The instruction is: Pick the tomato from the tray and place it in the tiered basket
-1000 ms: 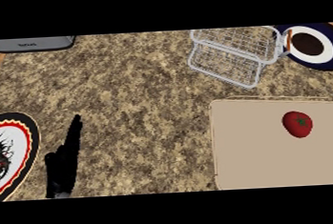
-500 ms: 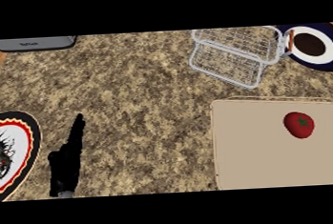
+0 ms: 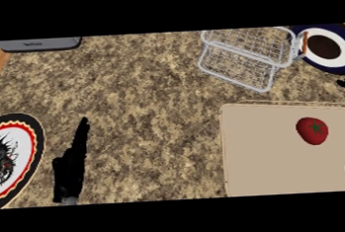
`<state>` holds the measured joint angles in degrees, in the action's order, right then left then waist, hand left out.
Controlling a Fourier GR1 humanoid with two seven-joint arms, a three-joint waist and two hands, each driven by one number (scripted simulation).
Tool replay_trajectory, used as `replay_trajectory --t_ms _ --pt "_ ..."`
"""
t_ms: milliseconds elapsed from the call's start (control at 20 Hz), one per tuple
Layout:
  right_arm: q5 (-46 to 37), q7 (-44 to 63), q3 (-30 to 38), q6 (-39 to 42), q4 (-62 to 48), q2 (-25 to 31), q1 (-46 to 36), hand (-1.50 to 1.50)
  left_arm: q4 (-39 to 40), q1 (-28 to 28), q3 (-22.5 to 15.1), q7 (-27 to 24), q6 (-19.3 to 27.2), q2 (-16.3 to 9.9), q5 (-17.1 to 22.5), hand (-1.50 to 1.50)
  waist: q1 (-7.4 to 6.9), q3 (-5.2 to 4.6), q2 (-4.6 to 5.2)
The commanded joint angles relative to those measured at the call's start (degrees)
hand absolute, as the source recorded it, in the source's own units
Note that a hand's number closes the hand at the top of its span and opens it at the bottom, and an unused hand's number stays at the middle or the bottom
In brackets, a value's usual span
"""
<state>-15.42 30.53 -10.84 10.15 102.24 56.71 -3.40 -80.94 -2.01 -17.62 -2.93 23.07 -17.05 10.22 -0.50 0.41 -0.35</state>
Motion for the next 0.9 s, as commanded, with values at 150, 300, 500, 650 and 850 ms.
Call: replay_trajectory --t_ms 150,300,500,650,850 --pt "-5.2 -0.5 -1.9 1.8 -2.5 -7.1 -1.1 -1.50 4.3 0.8 0.8 1.8 -1.3 2.0 -1.1 0.00 0.42 -0.41 0.40" --pt "-6.2 3.8 -3.8 4.6 -2.0 -9.7 -4.4 -1.50 3.5 -0.3 -0.4 2.6 0.0 4.0 -2.1 0.00 0.23 -0.42 0.42" --pt "-9.3 6.9 -5.3 8.8 -2.9 -9.2 -4.9 -1.50 2.3 -0.7 0.7 1.9 0.0 3.7 -2.8 0.00 0.25 -0.42 0.39" --pt "-6.0 7.4 -2.0 14.4 -3.0 -5.9 -4.1 -1.50 3.8 0.4 3.1 2.4 -3.5 1.2 -1.2 0.00 0.74 -0.45 0.34" --pt "-8.0 7.4 -1.9 16.9 -10.1 -11.1 -10.6 -1.50 -0.2 -1.4 2.8 3.7 -2.7 2.1 -2.4 0.00 0.02 -0.41 0.39"
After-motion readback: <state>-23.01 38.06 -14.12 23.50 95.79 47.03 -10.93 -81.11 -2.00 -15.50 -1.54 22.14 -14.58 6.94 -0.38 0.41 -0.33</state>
